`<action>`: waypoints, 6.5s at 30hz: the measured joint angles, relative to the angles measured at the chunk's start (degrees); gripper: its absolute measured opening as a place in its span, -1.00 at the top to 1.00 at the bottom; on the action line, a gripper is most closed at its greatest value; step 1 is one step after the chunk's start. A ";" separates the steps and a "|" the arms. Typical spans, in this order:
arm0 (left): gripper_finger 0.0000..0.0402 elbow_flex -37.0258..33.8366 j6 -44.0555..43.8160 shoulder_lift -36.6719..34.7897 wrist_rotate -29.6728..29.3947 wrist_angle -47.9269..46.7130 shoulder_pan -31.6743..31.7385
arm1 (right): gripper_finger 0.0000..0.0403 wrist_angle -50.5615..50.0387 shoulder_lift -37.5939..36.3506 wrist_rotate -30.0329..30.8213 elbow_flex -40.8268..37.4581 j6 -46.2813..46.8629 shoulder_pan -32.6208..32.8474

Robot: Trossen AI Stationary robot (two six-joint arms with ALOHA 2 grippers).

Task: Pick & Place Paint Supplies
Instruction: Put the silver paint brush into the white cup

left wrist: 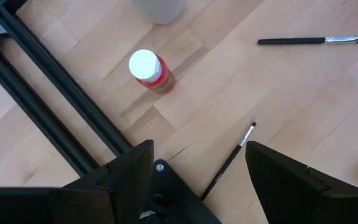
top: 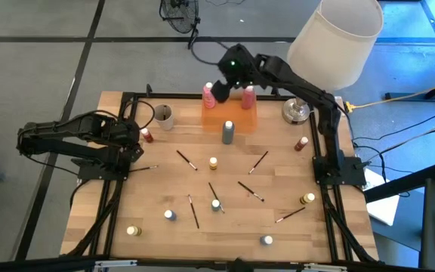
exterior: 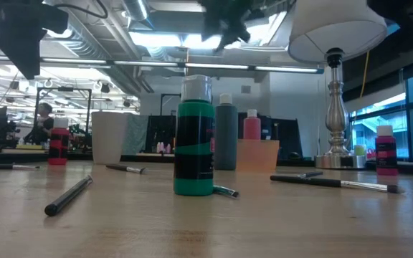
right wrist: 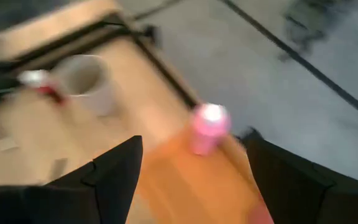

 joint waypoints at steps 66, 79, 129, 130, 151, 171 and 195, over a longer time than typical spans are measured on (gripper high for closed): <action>-0.25 0.00 24.69 0.44 15.79 14.41 -0.01 | -0.12 -27.97 0.00 -15.69 -22.59 68.68 49.21; -0.25 0.00 26.75 0.39 21.63 12.85 -0.01 | -0.12 -26.85 0.00 -17.12 -30.84 57.90 47.78; -0.25 0.00 13.51 0.45 18.24 16.34 -0.06 | -0.13 -28.01 -4.28 -6.80 -39.24 35.75 44.20; -0.25 0.00 13.50 0.44 17.71 16.33 -0.06 | -0.13 -28.02 -4.30 -6.66 -39.41 35.37 44.22; -0.25 0.00 12.32 0.44 15.28 19.91 -0.06 | -0.13 -14.06 -12.61 -7.94 -53.89 36.44 45.18; -0.25 0.00 12.87 0.44 15.48 19.78 -0.06 | -0.13 -2.61 -12.30 -12.33 -56.11 41.84 45.78; -0.25 0.00 8.93 0.44 17.29 19.78 -0.13 | -0.13 9.17 -12.02 -11.92 -66.69 42.61 45.73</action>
